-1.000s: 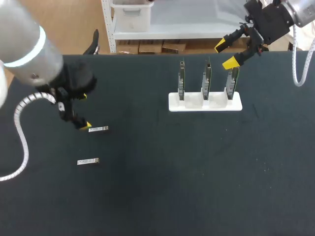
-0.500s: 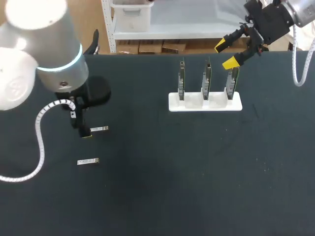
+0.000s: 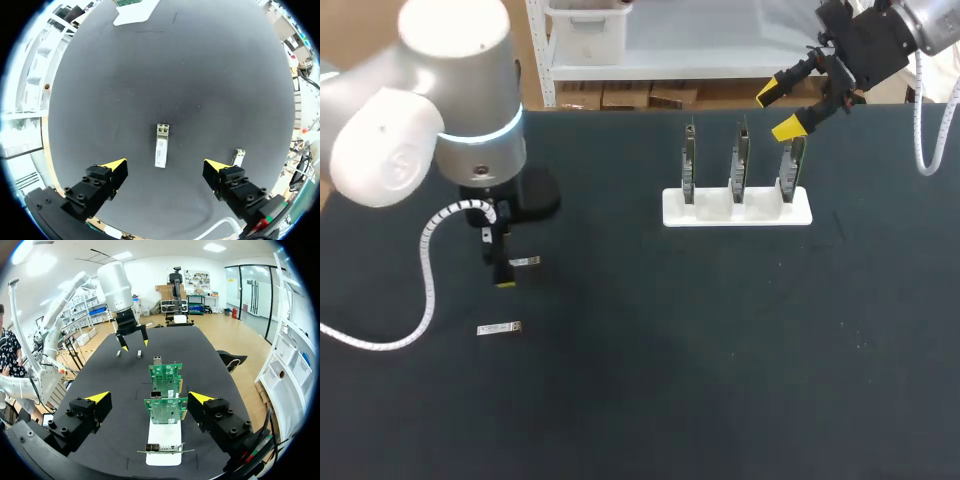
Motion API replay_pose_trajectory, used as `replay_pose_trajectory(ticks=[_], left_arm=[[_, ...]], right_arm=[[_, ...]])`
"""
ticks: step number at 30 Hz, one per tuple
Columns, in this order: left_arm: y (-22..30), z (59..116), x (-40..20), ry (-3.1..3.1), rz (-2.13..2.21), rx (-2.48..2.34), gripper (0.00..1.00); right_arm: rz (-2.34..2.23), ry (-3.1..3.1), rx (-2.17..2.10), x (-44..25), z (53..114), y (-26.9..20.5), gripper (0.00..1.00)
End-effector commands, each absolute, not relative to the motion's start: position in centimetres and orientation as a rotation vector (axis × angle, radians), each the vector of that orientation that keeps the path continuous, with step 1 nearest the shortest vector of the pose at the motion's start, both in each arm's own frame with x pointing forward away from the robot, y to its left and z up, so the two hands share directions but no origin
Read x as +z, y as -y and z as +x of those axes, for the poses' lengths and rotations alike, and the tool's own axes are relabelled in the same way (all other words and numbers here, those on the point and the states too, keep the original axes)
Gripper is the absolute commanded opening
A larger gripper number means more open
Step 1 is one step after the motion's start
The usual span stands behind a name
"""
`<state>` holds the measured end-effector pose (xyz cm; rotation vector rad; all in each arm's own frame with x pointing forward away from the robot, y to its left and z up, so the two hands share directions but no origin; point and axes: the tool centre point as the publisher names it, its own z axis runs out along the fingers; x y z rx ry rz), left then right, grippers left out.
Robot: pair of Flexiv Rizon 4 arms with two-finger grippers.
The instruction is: Pick up the optical module with the left hand, and insert it into the network port with the right hand.
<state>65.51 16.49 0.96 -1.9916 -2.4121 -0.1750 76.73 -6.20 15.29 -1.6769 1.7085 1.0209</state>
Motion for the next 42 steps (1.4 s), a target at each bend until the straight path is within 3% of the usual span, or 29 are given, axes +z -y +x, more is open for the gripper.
replay_pose_trajectory(ticks=[1, 42], left_arm=[[-16.4, 65.7, 0.6, 2.407, -2.015, -0.174, 1.00], [-17.0, 65.7, -0.7, 2.392, -1.967, -0.039, 1.00]], right_arm=[[-1.678, -1.707, 1.024, 15.2, 76.9, 6.2, 1.00], [-1.678, -1.707, 1.024, 15.2, 76.9, 6.2, 1.00]])
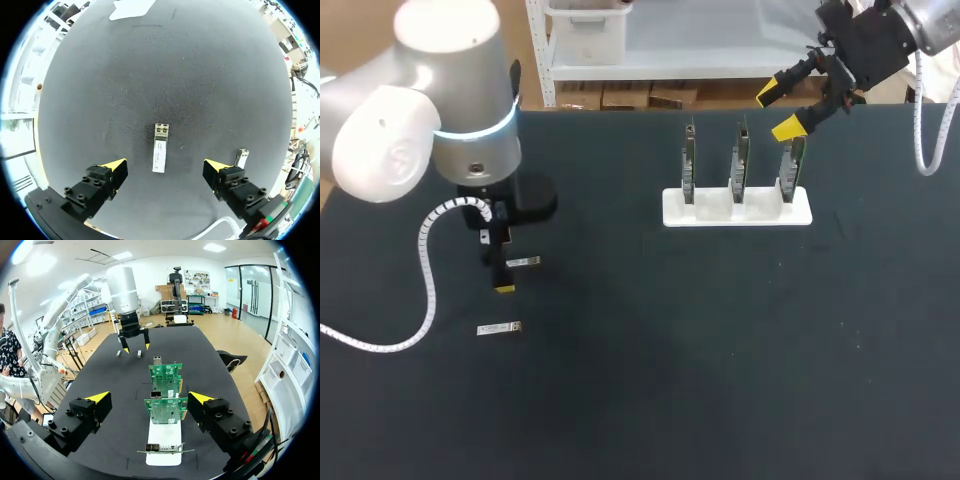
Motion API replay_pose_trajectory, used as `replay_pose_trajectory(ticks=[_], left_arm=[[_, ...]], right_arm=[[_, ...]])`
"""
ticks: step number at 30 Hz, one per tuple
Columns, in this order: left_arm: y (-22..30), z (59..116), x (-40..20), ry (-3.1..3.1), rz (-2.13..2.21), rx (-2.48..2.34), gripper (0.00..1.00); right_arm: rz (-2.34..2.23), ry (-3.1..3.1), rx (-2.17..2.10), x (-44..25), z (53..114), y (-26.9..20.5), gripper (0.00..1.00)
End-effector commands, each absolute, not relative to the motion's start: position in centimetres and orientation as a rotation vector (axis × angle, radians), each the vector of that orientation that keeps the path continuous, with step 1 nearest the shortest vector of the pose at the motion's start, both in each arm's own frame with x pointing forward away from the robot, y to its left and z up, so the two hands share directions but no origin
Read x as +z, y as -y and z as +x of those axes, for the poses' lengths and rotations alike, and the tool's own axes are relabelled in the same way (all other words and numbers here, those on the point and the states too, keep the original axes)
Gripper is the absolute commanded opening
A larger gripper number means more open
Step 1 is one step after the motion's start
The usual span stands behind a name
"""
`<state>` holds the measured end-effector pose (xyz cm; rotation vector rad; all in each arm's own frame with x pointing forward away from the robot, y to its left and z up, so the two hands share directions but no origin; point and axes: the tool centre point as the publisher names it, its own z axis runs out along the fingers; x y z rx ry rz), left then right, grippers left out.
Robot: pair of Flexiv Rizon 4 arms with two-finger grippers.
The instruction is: Pick up the optical module with the left hand, and insert it into the network port with the right hand.
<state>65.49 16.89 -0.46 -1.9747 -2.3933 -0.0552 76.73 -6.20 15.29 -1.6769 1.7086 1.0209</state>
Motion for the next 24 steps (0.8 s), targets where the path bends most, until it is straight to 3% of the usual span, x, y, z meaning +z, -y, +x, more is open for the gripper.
replay_pose_trajectory(ticks=[1, 24], left_arm=[[-17.01, 65.64, -0.76, 2.397, -1.963, -0.022, 1.00], [-16.81, 65.76, -1.55, 2.369, -1.962, -0.015, 1.00]], right_arm=[[-1.678, -1.707, 1.024, 15.24, 76.88, 6.19, 1.00], [-1.678, -1.707, 1.024, 15.24, 76.88, 6.19, 1.00]])
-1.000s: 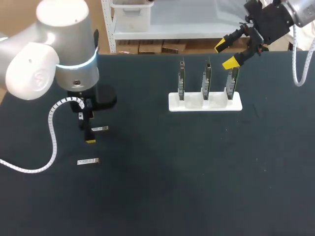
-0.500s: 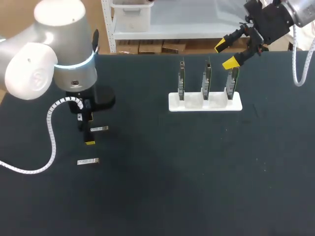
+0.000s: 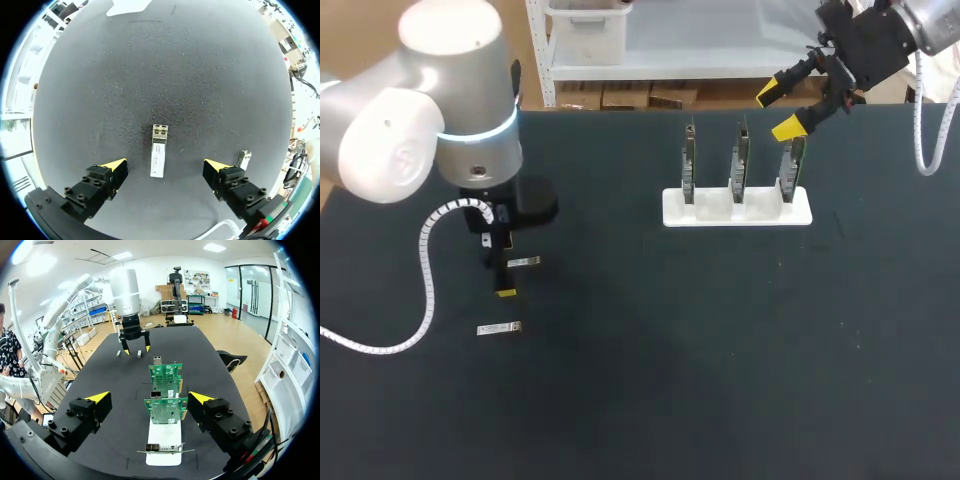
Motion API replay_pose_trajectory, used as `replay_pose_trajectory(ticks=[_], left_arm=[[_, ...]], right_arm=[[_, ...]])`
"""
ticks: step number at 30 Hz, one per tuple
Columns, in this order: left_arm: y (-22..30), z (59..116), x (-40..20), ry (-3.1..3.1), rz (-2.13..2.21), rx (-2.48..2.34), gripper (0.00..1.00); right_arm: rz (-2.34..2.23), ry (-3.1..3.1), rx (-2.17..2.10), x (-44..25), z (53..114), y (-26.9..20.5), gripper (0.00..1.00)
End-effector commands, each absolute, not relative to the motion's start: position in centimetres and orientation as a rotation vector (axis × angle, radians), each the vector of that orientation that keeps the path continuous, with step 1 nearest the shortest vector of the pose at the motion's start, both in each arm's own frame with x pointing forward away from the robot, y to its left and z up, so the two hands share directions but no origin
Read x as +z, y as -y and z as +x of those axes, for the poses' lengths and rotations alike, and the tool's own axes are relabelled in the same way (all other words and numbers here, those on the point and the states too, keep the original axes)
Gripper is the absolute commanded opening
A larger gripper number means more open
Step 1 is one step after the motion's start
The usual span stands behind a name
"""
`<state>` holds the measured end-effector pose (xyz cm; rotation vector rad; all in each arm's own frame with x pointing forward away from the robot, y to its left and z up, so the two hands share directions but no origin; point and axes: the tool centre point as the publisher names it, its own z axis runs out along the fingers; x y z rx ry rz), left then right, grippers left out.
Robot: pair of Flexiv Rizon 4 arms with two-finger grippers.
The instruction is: Pick up the optical module with the left hand, and insert it into the network port with the right hand.
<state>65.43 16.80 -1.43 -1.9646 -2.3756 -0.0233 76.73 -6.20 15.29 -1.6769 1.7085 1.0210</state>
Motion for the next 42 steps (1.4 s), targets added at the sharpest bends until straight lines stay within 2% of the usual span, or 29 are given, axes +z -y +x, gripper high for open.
replay_pose_trajectory(ticks=[1, 14, 15, 16, 17, 18, 19, 20, 21, 42], left_arm=[[-16.8, 65.8, -1.6, 2.368, -1.962, -0.015, 1.00], [-17.0, 66.0, -1.9, 2.373, -1.937, -0.012, 1.00], [-17.0, 66.0, -2.0, 2.373, -1.938, -0.010, 0.95], [-17.0, 66.0, -2.0, 2.372, -1.938, -0.009, 0.78], [-17.0, 66.0, -2.0, 2.375, -1.931, -0.006, 0.46], [-17.0, 66.0, -2.1, 2.379, -1.908, -0.011, 0.35], [-17.1, 66.1, -2.2, 2.382, -1.899, -0.005, 0.31], [-17.2, 66.1, -2.4, 2.385, -1.895, 0.000, 0.11], [-17.2, 66.1, -2.4, 2.388, -1.884, -0.001, 0.00], [-17.9, 65.7, -2.7, 2.421, -1.846, 0.034, 0.00]], right_arm=[[-1.678, -1.707, 1.024, 15.2, 76.9, 6.2, 1.00], [-1.678, -1.707, 1.024, 15.2, 76.9, 6.2, 1.00], [-1.678, -1.707, 1.024, 15.2, 76.9, 6.2, 1.00], [-1.678, -1.707, 1.024, 15.2, 76.9, 6.2, 1.00], [-1.678, -1.707, 1.024, 15.2, 76.9, 6.2, 1.00], [-1.678, -1.707, 1.024, 15.2, 76.9, 6.2, 1.00], [-1.678, -1.707, 1.024, 15.2, 76.9, 6.2, 1.00], [-1.678, -1.707, 1.024, 15.2, 76.9, 6.2, 1.00], [-1.678, -1.707, 1.024, 15.2, 76.9, 6.2, 1.00], [-1.678, -1.707, 1.024, 15.2, 76.9, 6.2, 1.00]])
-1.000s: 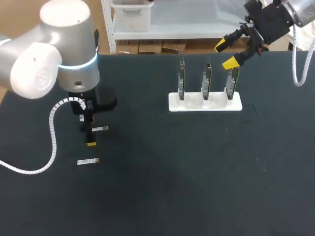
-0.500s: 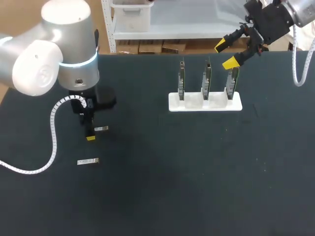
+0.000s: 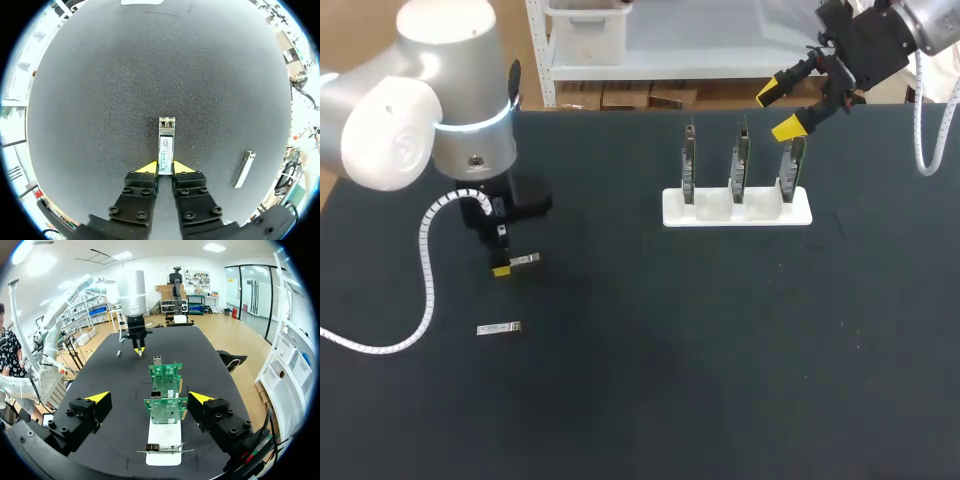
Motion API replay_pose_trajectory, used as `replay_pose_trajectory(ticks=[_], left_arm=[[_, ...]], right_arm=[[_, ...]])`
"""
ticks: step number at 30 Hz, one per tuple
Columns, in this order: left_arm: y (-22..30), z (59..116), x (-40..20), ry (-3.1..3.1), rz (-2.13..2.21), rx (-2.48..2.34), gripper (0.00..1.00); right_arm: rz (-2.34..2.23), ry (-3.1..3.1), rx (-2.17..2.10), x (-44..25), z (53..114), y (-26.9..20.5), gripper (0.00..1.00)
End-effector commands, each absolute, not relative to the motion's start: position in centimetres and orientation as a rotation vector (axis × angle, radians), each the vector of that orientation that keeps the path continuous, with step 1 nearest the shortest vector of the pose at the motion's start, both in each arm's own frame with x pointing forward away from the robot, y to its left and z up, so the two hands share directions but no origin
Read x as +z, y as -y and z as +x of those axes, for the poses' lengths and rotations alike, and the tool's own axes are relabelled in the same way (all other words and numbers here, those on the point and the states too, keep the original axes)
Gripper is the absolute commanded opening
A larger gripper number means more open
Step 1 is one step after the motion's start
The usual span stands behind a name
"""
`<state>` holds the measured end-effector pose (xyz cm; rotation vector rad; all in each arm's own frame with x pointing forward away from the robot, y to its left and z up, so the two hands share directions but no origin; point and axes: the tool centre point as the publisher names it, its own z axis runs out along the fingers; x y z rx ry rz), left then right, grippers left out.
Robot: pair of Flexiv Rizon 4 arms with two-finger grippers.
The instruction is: Pick up the optical module with the left hand, and insert it into the network port with the right hand.
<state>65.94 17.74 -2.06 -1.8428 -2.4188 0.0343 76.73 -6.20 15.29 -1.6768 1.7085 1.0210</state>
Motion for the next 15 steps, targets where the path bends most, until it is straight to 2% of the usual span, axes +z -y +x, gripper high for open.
replay_pose_trajectory(ticks=[1, 15], left_arm=[[-17.8, 65.8, -2.5, 2.432, -1.848, 0.052, 0.00], [-15.7, 66.8, 2.9, 2.572, -2.082, 0.434, 0.00]], right_arm=[[-1.678, -1.707, 1.024, 15.2, 76.9, 6.2, 1.00], [-1.678, -1.707, 1.024, 15.2, 76.9, 6.2, 1.00]])
